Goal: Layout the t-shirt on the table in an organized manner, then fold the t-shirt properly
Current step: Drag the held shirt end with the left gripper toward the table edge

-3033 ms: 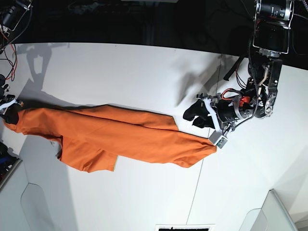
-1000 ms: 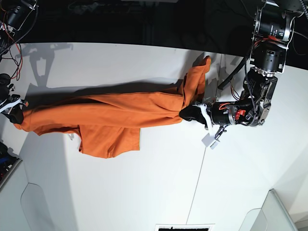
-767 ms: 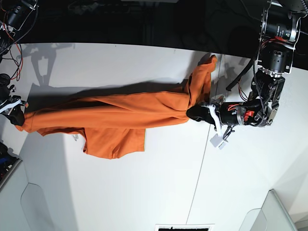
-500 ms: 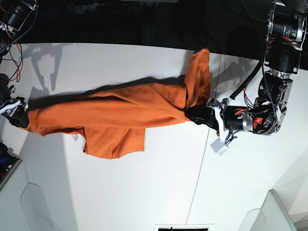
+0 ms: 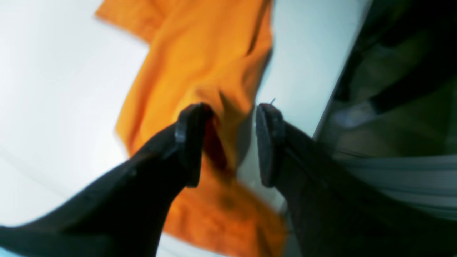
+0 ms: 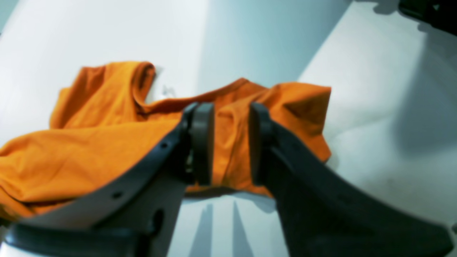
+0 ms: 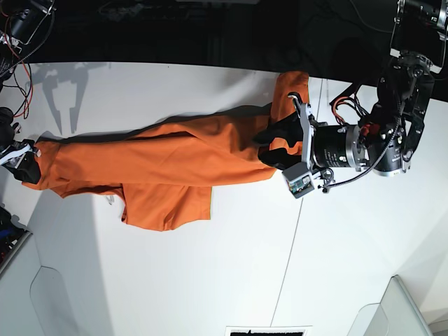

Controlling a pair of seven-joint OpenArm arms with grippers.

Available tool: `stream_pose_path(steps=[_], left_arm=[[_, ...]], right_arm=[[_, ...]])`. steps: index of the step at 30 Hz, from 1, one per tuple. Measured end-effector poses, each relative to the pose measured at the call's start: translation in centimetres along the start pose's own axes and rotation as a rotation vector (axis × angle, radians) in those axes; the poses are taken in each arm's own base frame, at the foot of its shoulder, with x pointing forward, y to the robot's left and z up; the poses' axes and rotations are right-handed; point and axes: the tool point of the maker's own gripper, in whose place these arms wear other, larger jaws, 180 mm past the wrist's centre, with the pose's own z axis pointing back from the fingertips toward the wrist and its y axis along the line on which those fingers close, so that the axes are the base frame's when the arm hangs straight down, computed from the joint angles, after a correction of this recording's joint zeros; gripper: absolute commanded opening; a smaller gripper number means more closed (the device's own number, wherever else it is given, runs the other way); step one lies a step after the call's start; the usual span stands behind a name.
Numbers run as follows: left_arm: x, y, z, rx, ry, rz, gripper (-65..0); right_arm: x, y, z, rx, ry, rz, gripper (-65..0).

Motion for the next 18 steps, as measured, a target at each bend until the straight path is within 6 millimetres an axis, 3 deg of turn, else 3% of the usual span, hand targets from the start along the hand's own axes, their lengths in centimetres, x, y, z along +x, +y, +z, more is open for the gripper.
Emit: stream_pose_path(steps=[7, 10, 12, 15, 18], left_arm=[[-1.2, 3.1, 0.7, 0.111, 0.028, 0.001, -36.4], [-4.2, 4.3, 1.0, 0.12, 0.122, 0.089, -36.4], [-6.3, 2.7, 0.8, 0.03, 0.2, 0.177, -36.4], [-5.9, -1.2, 0.5, -0.147, 0.144, 0.276, -36.4], [-6.4, -2.6, 0.6, -0.175, 0.149, 0.289, -36.4]], right_arm=[[0.5, 0.2, 0.0, 0.009, -0.026, -0.007, -48.0], [0.4, 0.2, 0.0, 0.009, -0.024, -0.007, -48.0], [0.4, 0.1, 0.0, 0.008, -0.022, -0.006, -48.0], [0.3, 0.1, 0.0, 0.004, -0.018, -0.003, -48.0], [0.3, 0.1, 0.0, 0.004, -0.017, -0.003, -48.0]])
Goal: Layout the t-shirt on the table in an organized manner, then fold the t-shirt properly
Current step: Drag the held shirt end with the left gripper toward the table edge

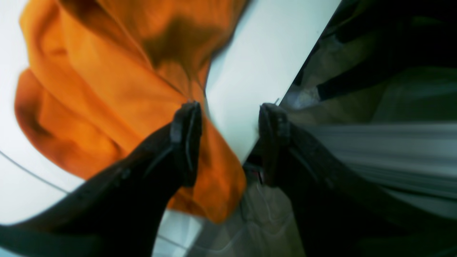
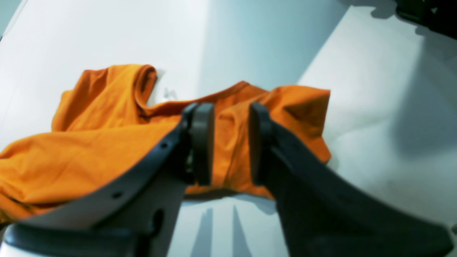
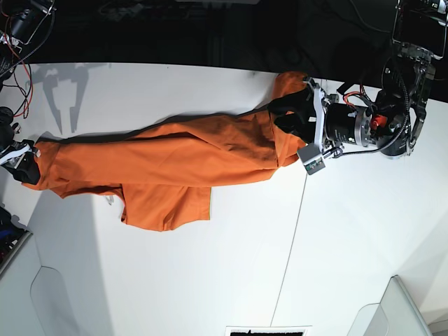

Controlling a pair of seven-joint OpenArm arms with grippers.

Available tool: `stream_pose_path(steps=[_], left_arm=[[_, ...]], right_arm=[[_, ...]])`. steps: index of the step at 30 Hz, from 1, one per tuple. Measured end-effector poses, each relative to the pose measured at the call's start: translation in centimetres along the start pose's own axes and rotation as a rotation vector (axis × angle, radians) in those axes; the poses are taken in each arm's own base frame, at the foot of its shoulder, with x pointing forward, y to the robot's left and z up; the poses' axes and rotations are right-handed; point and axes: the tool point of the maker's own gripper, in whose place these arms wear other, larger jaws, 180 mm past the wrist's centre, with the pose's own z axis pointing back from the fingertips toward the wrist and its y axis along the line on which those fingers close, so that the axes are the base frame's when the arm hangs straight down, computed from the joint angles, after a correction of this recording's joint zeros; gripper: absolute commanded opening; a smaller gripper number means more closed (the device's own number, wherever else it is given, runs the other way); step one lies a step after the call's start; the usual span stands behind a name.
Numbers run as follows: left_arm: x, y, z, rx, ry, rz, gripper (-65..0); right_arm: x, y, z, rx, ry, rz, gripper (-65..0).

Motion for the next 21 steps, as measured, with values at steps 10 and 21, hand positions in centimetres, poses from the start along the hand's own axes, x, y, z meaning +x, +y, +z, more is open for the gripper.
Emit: stream_pose_path(steps=[10, 21], left_arm=[[-2.4, -0.2, 1.0, 0.047, -0.031, 0.075, -36.4], [-3.9, 6.3, 1.3, 0.306, -0.064, 0.049, -36.4]], right_arm=[[0.7, 0.2, 0.0, 0.011, -0.041, -0.008, -48.1], [-4.9, 10.6, -4.0, 0.296, 0.176, 0.135, -65.0]])
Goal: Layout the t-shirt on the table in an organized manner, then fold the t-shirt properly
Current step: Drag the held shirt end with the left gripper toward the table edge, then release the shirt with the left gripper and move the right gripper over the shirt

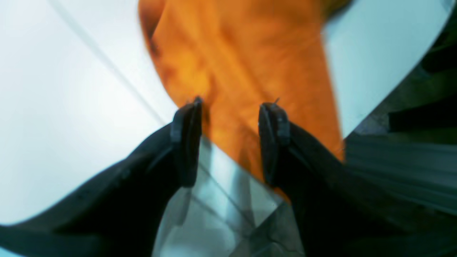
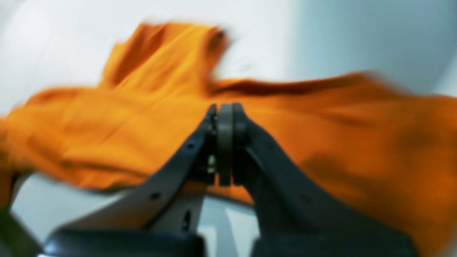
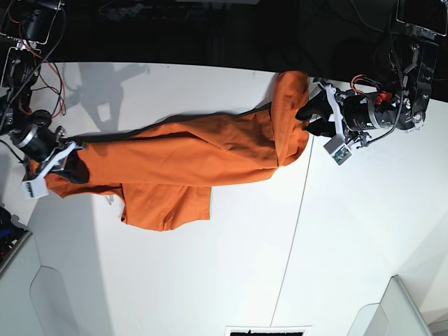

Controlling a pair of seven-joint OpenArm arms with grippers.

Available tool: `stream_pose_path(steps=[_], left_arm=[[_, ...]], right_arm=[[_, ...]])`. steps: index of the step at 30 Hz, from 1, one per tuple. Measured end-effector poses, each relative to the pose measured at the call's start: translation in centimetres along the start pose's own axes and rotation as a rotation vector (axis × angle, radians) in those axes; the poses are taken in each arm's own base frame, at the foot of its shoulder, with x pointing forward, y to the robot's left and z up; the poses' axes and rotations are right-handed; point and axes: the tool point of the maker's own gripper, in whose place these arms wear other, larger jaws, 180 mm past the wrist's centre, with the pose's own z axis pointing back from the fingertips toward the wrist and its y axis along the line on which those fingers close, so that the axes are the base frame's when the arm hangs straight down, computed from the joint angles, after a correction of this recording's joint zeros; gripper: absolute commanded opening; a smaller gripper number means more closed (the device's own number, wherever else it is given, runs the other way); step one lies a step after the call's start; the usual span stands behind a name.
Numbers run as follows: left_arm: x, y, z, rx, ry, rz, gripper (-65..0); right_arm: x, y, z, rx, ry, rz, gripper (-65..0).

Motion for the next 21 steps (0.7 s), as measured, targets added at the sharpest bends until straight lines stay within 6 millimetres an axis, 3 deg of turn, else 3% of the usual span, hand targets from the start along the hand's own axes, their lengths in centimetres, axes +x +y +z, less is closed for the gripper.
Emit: stream_pose_path(steps=[3, 4, 10, 13, 16, 21], left_arm=[[0.0, 0.5, -0.1, 0.005, 0.0, 0.009, -36.4], [0.1, 0.5, -0.1, 0.005, -0.001, 0.009, -36.4], [0.1, 0.6, -0.1, 0.006, -0.004, 0.011, -36.4], [0.3, 0.6, -0.1, 0.007, -0.011, 0.01, -36.4], [0.3, 0.6, -0.1, 0.007, -0.009, 0.01, -36.4], [0.3, 0.6, -0.1, 0.007, -0.01, 0.01, -36.4]], right_arm=[[-1.1, 3.7, -1.6, 0.116, 0.052, 0.039, -65.0], [-1.7, 5.0, -1.8, 0.149, 0.084, 0.062, -62.3], [-2.0, 13.9, -1.9, 0.341, 0.154, 0.341, -59.0], [-2.7, 18.0, -1.6, 0.419, 0.165, 0.474, -44.1], [-5.5, 20.5, -1.9, 0.475, 0.233, 0.572, -32.1], [-10.8, 24.6, -2.4, 0.547, 0.307, 0.795, -31.8]])
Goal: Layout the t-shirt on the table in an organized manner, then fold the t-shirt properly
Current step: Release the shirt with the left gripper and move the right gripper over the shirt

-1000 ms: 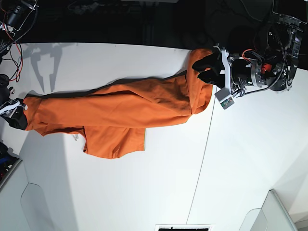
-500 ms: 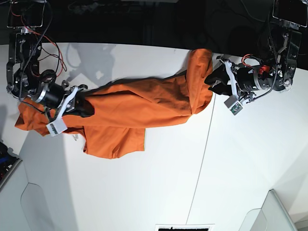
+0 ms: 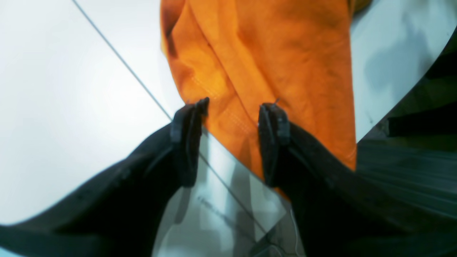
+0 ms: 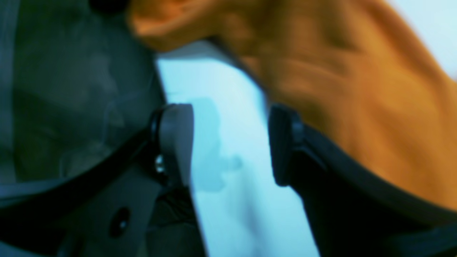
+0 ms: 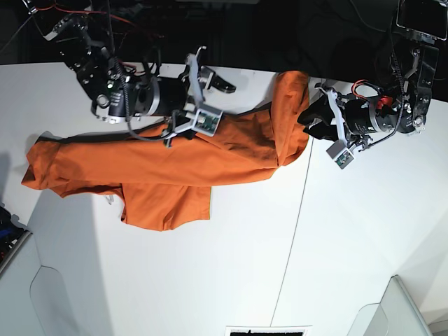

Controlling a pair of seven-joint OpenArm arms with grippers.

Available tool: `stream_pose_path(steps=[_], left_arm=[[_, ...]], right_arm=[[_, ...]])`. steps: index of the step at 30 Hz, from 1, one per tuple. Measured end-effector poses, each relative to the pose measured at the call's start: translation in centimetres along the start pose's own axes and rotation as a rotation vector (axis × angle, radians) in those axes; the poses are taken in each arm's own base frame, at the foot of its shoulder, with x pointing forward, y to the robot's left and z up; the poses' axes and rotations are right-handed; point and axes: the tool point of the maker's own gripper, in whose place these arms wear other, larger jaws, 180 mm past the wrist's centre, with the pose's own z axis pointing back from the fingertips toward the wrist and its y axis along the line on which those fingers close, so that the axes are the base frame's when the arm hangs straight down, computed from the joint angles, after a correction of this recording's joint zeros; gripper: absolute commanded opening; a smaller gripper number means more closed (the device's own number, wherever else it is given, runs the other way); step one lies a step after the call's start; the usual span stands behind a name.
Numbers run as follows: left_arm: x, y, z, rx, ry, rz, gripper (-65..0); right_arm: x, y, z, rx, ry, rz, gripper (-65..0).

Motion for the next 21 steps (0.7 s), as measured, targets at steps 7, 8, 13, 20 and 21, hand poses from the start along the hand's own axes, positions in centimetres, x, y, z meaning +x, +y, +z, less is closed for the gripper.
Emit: stream_pose_path(steps=[7, 8, 13, 20, 21], left_arm=[[0.1, -0.1, 0.0, -0.004, -0.006, 0.003, -36.4], [0.1, -0.1, 0.0, -0.004, -0.005, 0.003, -36.4], [0.4, -0.2, -0.1, -0.007, -0.022, 0.004, -36.4], [0.4, -0.2, -0.1, -0.006, -0.021, 0.005, -36.4], [0.4, -0.2, -0.1, -0.006, -0.022, 0.005, -36.4]], right_arm=[[-0.8, 0.2, -2.5, -0.143, 0.065, 0.155, -31.8], [-0.8, 0.3, -2.9, -0.141, 0.065, 0.152, -31.9], [0.4, 0.2, -6.4, -0.12, 0.049, 0.115, -31.9], [2.4, -2.8, -7.4, -0.195, 0.038, 0.095, -32.1], [2.4, -3.0, -7.4, -0.202, 0.039, 0.094, -32.1]])
